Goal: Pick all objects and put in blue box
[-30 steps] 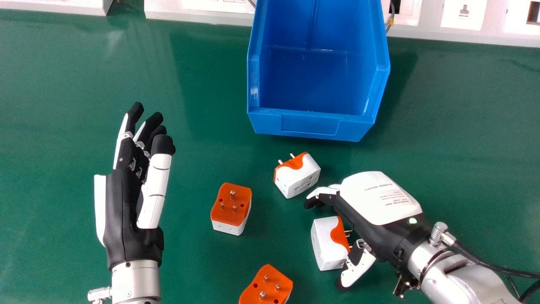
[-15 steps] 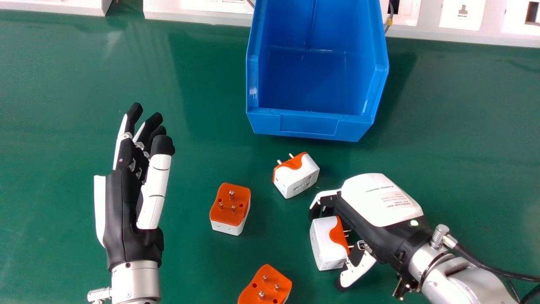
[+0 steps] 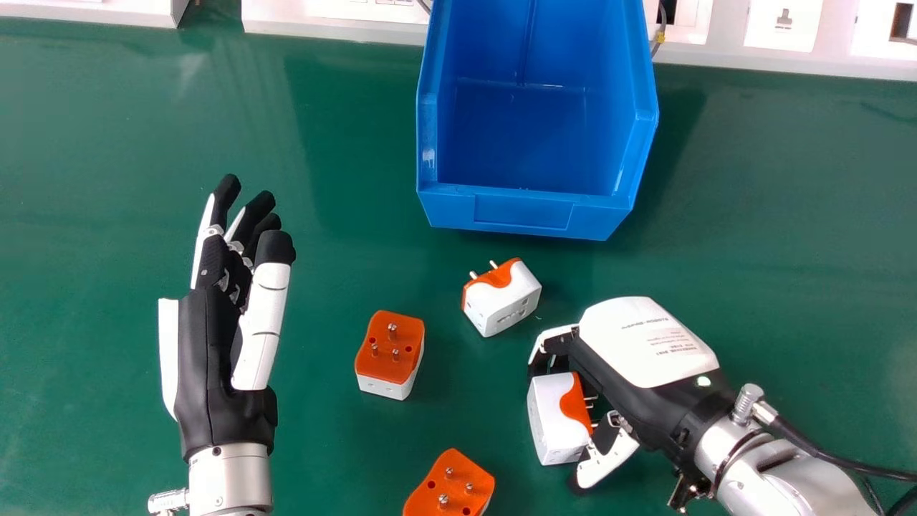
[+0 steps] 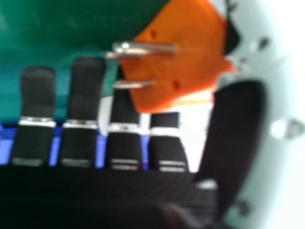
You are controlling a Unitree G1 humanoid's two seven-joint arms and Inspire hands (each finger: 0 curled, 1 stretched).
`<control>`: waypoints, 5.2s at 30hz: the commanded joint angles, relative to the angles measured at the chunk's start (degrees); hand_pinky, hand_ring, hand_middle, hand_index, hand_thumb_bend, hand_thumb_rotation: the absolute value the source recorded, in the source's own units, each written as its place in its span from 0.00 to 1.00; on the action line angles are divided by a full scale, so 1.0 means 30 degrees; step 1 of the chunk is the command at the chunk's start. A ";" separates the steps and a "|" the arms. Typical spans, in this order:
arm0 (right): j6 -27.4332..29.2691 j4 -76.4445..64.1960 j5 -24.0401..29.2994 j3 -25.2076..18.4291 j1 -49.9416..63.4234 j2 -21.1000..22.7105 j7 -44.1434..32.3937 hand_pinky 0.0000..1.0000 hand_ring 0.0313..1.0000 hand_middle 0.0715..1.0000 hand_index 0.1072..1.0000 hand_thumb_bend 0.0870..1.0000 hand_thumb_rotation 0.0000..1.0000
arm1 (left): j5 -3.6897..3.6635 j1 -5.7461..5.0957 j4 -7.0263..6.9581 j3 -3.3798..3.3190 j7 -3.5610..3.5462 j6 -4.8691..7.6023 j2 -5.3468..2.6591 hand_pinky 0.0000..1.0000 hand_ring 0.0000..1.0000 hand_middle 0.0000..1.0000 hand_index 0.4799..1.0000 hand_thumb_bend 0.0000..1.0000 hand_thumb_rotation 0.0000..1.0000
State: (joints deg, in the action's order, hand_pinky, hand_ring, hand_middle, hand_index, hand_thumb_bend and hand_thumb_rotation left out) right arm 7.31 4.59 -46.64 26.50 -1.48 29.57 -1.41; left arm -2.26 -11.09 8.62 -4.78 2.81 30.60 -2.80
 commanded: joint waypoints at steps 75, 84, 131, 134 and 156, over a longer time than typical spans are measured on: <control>0.3241 1.0175 -0.1037 -0.2725 -1.8675 -0.2581 0.5365 0.26 0.34 0.43 0.45 0.50 0.00 | 0.0261 0.1066 0.0400 -0.0108 0.0276 0.0640 0.0139 0.82 0.88 0.88 0.86 0.77 0.77; 0.3499 2.0252 -0.2663 0.0488 -2.4108 -0.4033 0.8833 0.23 0.34 0.43 0.45 0.49 0.00 | 0.0388 0.1376 0.1021 -0.0290 0.0427 0.1146 0.0088 0.82 0.88 0.88 0.86 0.77 0.77; -0.0057 2.2840 -0.3071 0.4234 -2.4909 -0.4236 0.7001 0.78 0.82 0.85 0.85 0.86 0.43 | 0.0243 0.1398 0.1351 -0.0253 0.0247 0.1514 0.0017 0.83 0.89 0.89 0.85 0.75 0.77; -0.0198 2.2749 -0.2844 0.4159 -2.4918 -0.4224 0.7250 0.82 0.86 0.88 0.88 0.89 0.47 | 0.0149 0.1342 0.1276 -0.0267 0.0190 0.1468 0.0040 0.83 0.89 0.89 0.85 0.75 0.77; 0.2280 -0.3482 0.5157 -0.4858 -0.7646 -0.1320 0.4975 0.97 0.98 0.98 0.98 0.98 0.60 | 0.0309 0.0183 0.0177 0.0216 0.0195 0.0965 -0.0174 0.83 0.89 0.89 0.85 0.74 0.78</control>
State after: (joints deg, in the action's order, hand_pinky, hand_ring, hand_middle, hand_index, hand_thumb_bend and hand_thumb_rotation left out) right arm 15.46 15.33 -40.06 21.50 -36.94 24.05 16.01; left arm -2.23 -9.31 12.58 -5.22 3.77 32.93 -2.84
